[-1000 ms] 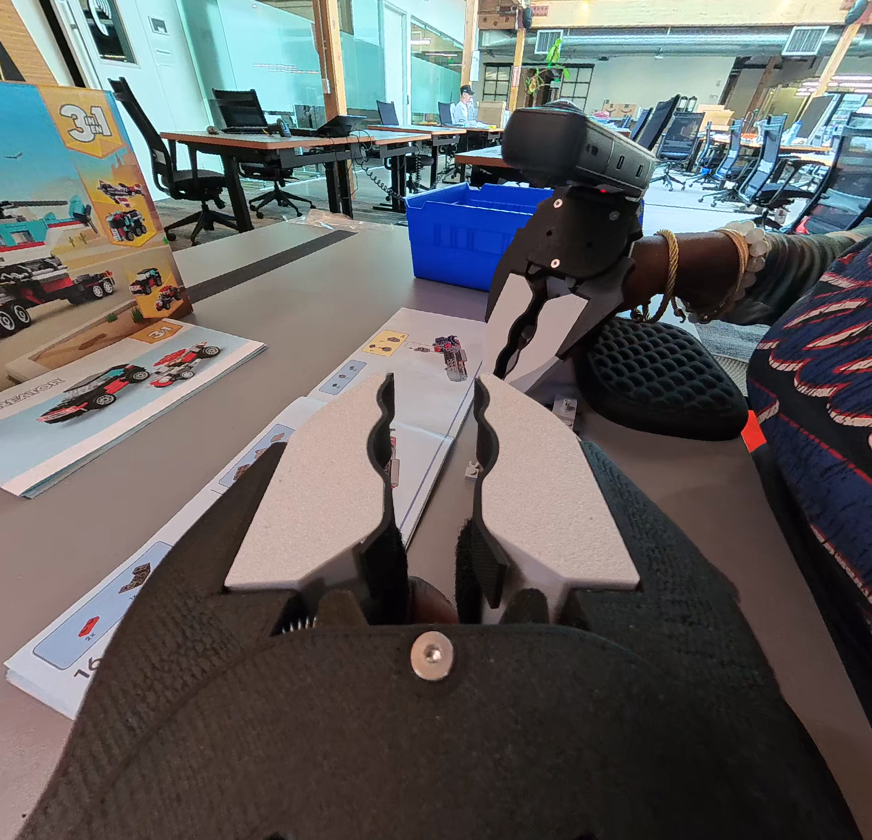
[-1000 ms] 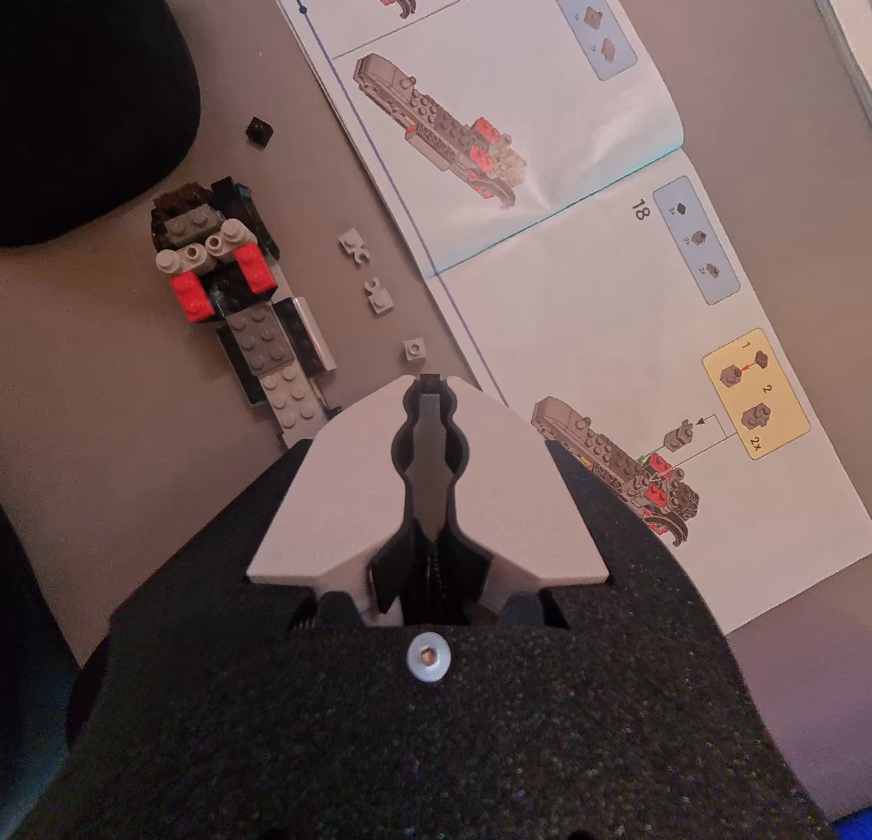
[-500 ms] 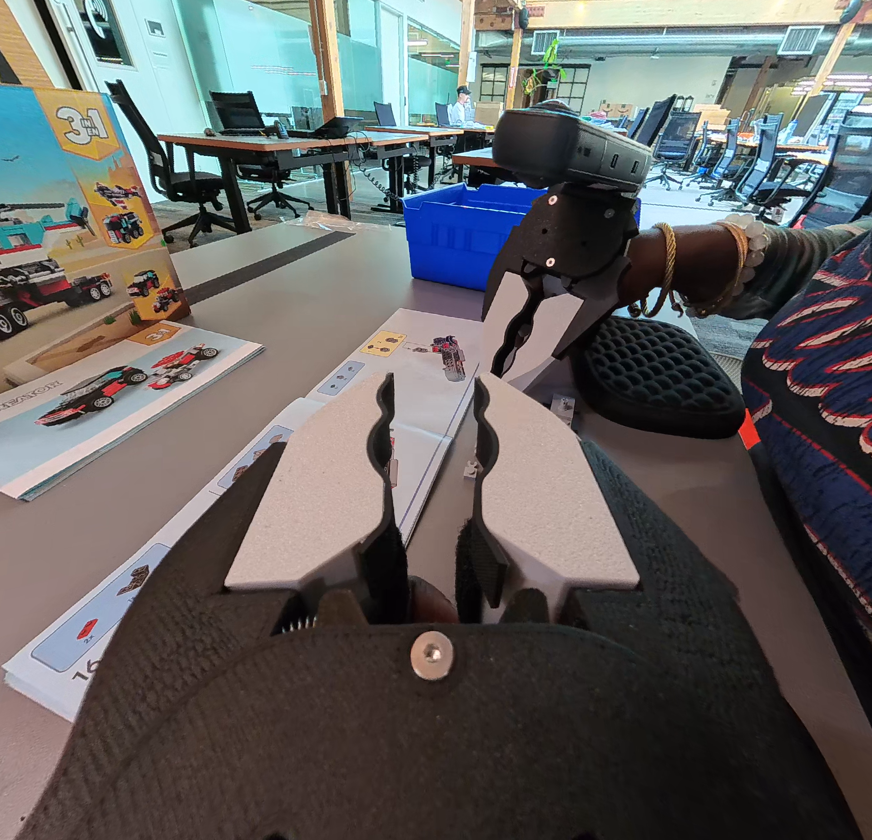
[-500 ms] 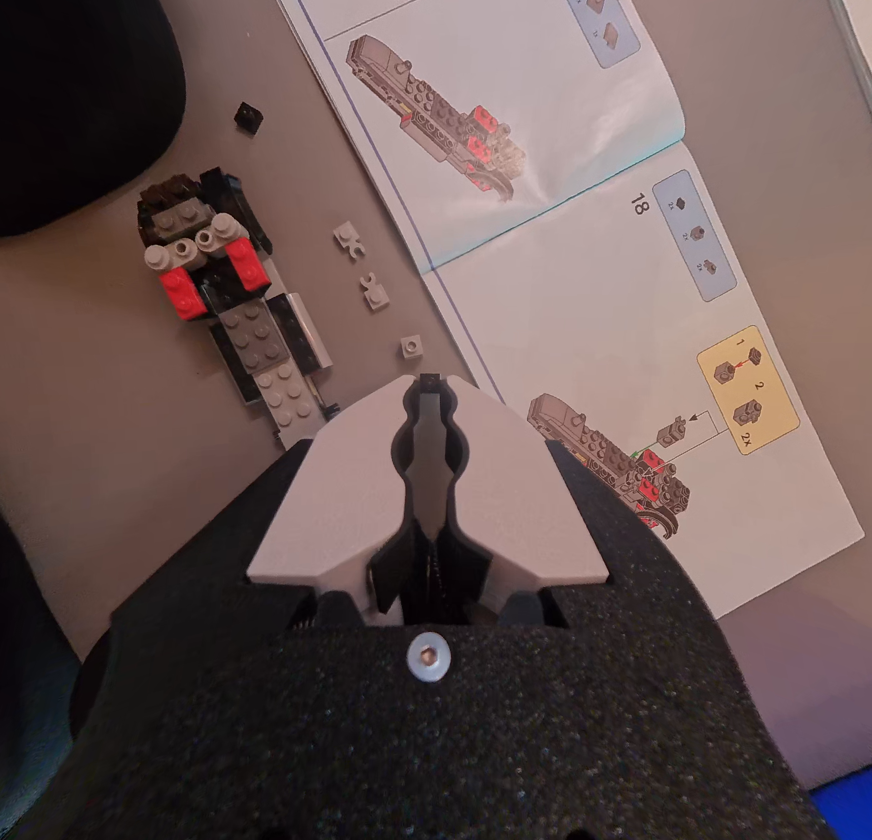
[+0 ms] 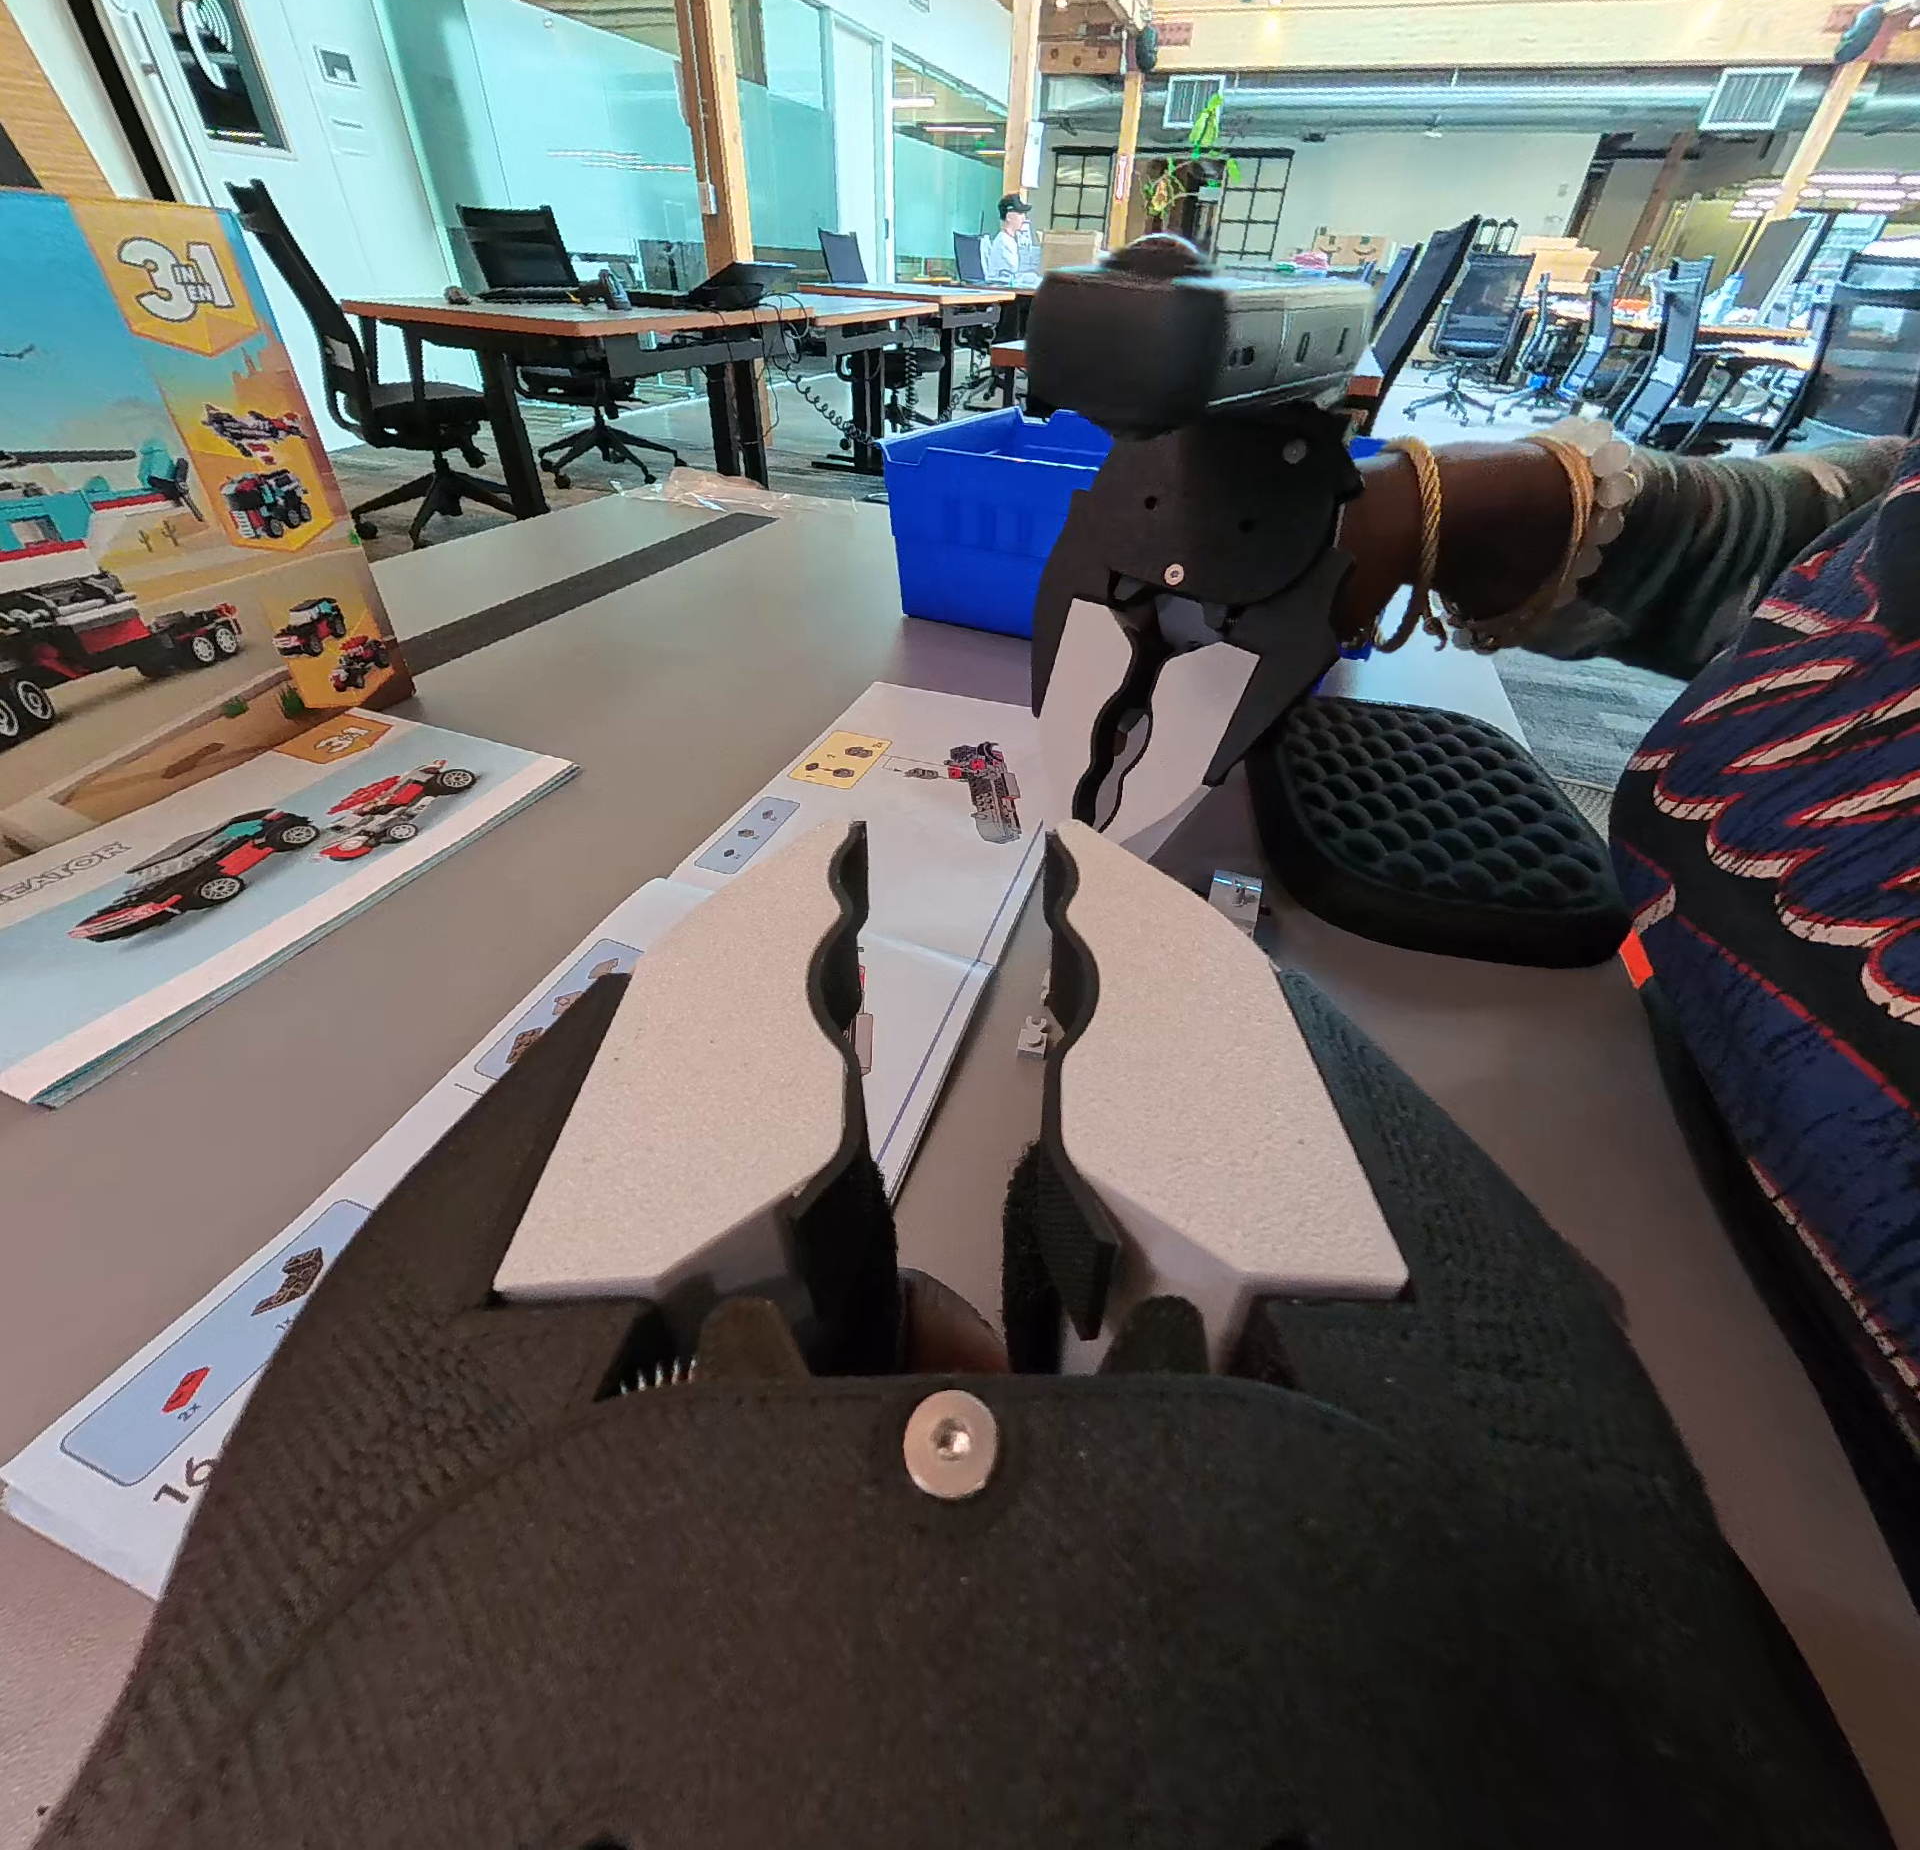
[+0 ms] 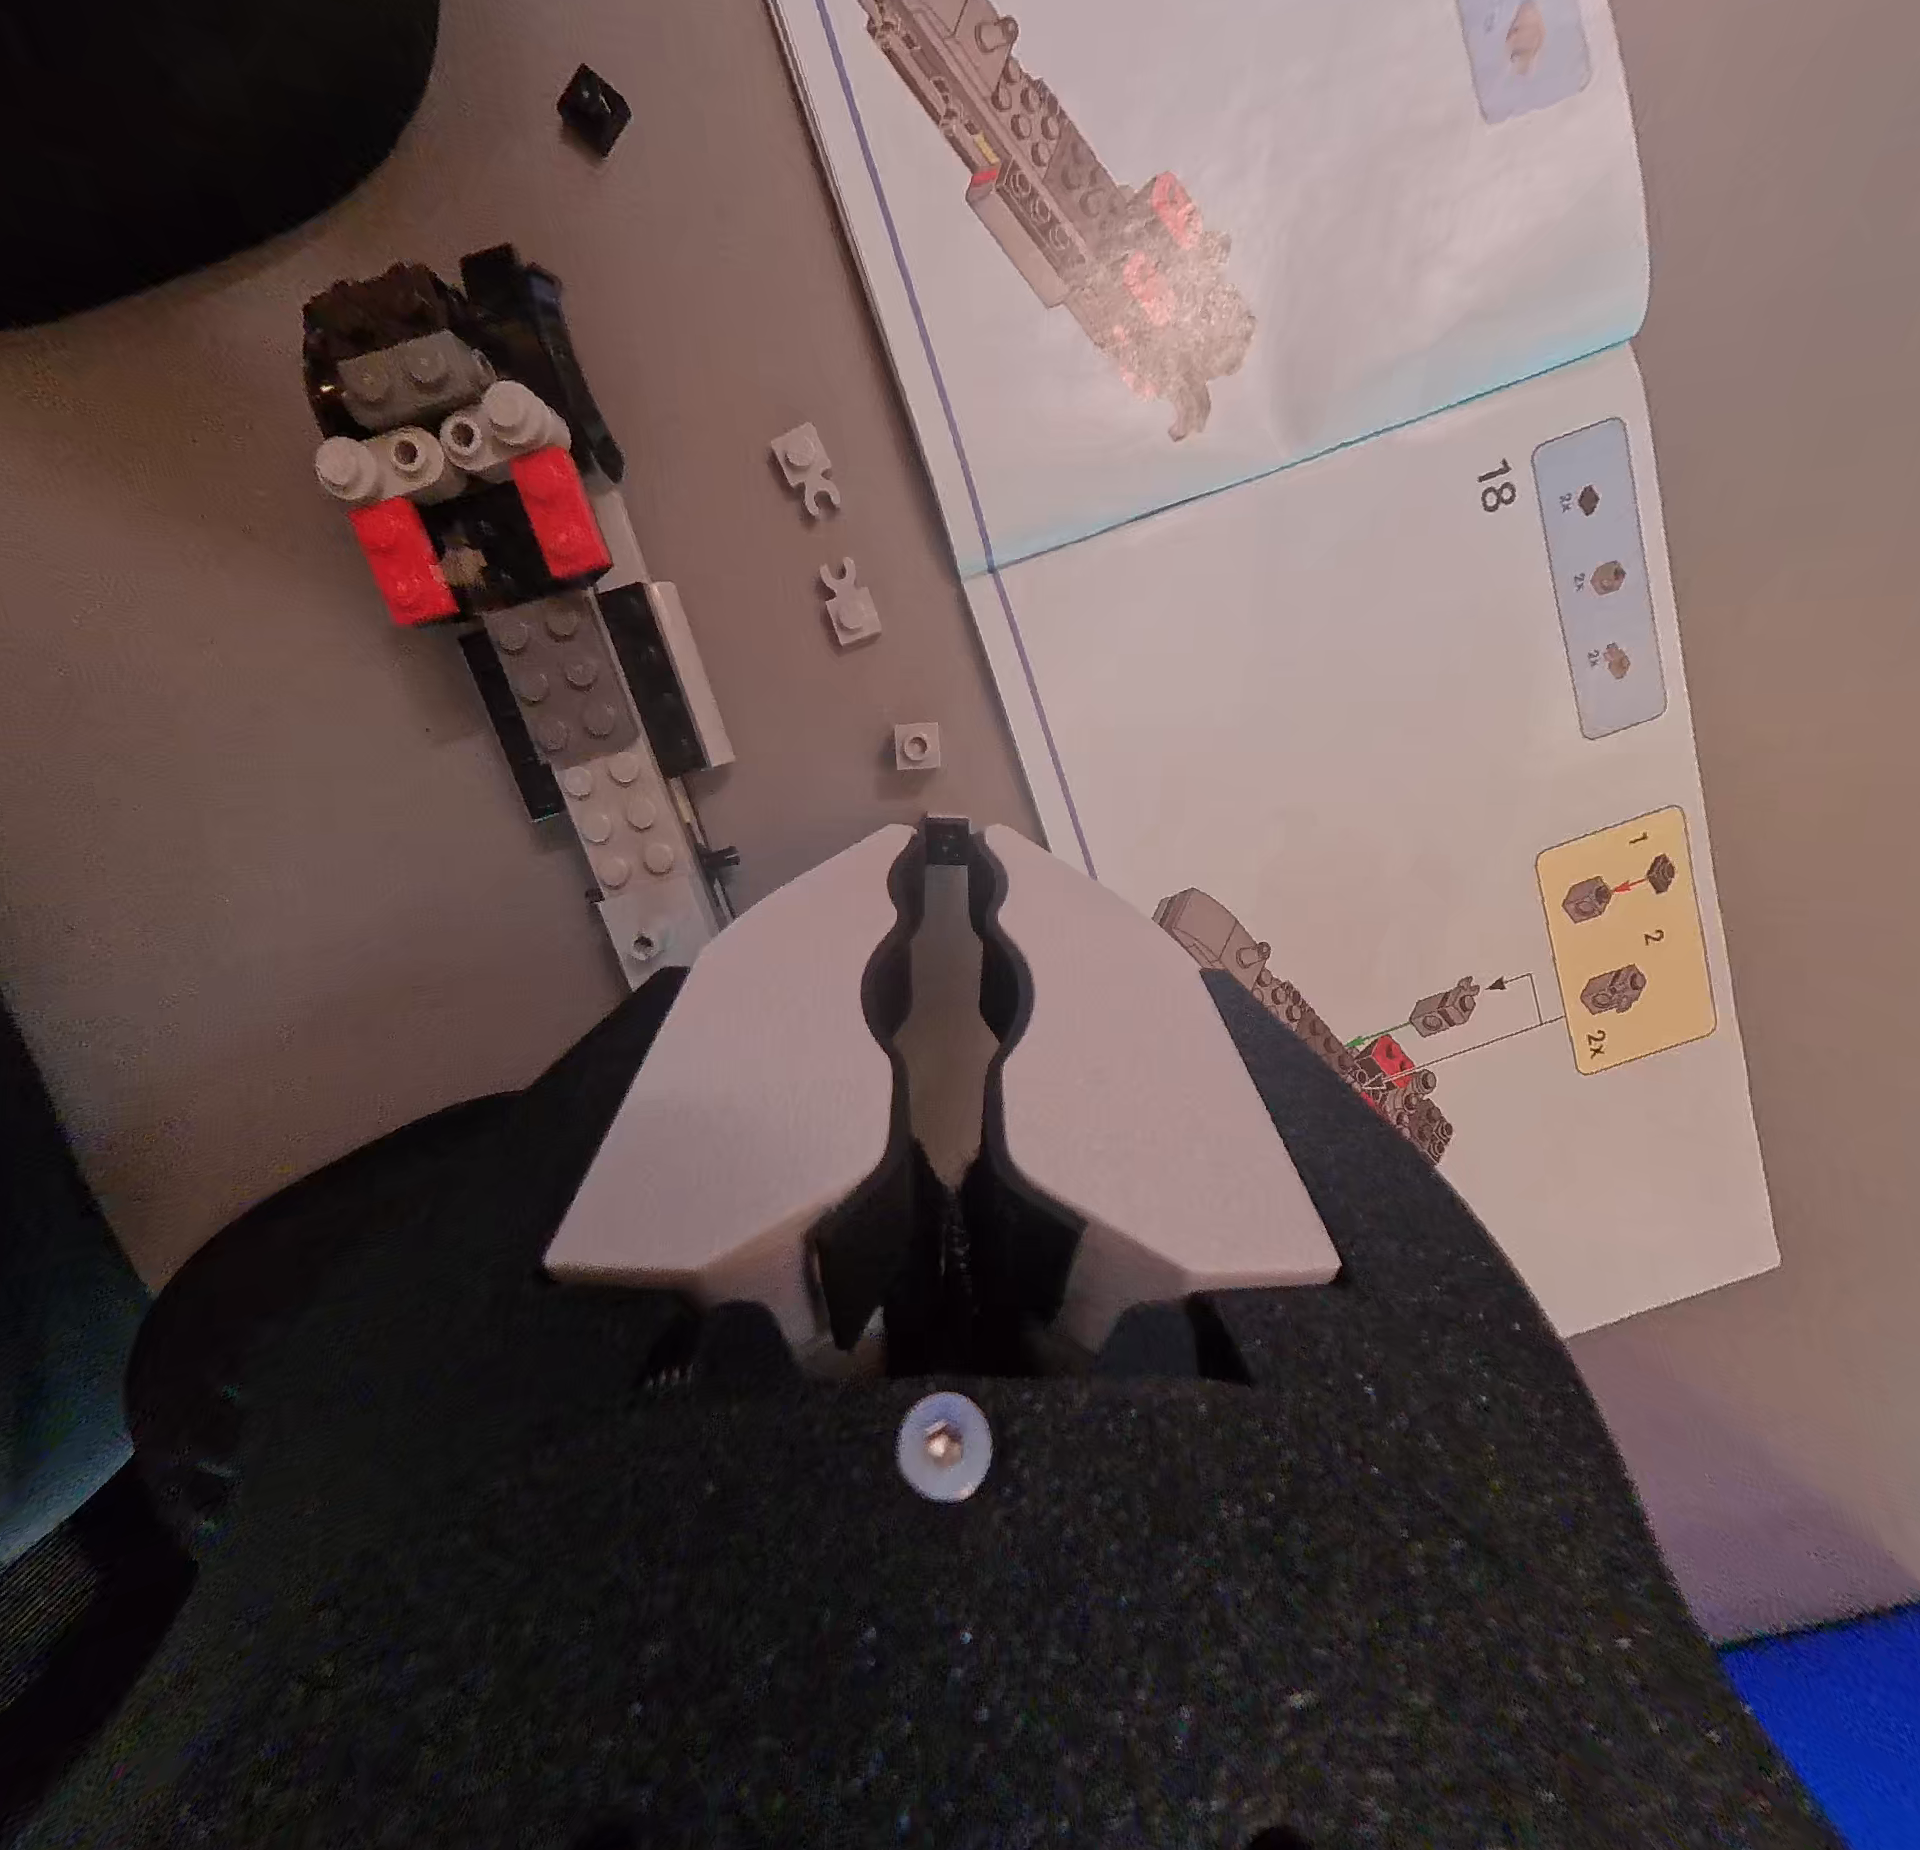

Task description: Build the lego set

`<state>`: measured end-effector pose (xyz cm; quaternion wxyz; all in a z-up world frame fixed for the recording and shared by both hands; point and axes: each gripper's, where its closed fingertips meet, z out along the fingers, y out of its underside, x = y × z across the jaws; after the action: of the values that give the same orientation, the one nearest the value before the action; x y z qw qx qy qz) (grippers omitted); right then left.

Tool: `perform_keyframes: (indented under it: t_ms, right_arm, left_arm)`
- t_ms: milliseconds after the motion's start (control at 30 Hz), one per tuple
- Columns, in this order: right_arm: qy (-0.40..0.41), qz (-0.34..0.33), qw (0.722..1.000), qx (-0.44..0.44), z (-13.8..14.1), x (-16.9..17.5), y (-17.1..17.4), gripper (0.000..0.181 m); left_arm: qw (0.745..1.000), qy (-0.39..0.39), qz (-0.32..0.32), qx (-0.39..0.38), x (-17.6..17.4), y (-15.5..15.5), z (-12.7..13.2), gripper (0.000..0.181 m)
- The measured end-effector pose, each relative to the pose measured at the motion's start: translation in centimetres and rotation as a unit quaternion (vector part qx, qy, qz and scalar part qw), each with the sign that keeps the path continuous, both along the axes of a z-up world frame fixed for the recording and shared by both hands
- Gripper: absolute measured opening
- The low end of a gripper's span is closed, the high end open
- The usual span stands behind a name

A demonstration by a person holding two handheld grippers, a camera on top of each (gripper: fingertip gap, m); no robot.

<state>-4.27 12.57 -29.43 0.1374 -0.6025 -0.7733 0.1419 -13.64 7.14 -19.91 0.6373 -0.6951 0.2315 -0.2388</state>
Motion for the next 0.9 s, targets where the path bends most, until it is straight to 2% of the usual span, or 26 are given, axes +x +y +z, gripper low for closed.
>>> perform_keyframes:
  t_ms: [500,767,900]
  right_arm:
    - [-0.154,0.002,0.986,0.06,-0.2,0.1,0.1,0.008]
    - [-0.184,0.014,0.98,0.078,-0.4,-0.1,0.0,0.008]
    - [-0.156,0.017,0.985,0.077,-0.4,-0.2,0.0,0.008]
  left_arm:
    - [0.999,-0.033,0.016,0.021,-0.9,-0.1,0.8,0.032]
    - [0.998,-0.037,0.022,0.04,-1.3,-0.4,1.2,0.032]
    - [0.998,-0.033,0.021,0.04,-1.2,-0.3,1.1,0.032]
